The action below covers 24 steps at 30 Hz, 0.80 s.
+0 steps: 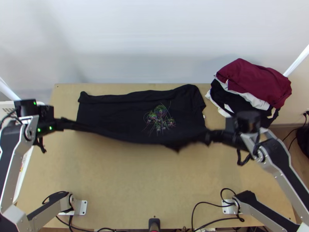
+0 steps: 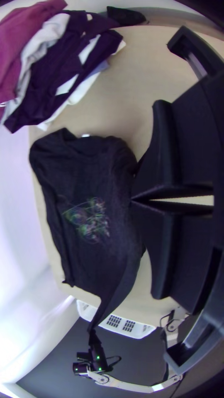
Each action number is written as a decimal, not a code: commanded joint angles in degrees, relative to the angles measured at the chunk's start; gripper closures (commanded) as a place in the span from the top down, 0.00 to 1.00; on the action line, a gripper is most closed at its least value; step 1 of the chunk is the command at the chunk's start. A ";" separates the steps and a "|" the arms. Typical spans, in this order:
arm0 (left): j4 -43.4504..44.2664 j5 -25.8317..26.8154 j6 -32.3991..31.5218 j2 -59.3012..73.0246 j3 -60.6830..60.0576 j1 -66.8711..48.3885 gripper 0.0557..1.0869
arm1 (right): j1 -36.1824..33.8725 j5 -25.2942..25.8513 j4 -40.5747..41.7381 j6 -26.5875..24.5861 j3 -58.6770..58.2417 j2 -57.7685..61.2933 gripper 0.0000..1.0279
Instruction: Fold the t-shirt
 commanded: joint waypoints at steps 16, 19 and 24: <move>2.68 -10.67 -11.09 23.15 53.38 -3.50 0.04 | -9.84 3.46 12.22 -7.38 48.32 29.52 0.03; 4.00 -12.34 -10.82 26.23 59.70 -3.94 0.04 | -9.84 5.13 14.41 -7.91 57.64 34.18 0.03; 12.26 -14.97 -10.03 25.17 60.06 -5.78 0.04 | -9.75 6.63 17.58 -8.70 71.79 39.54 0.03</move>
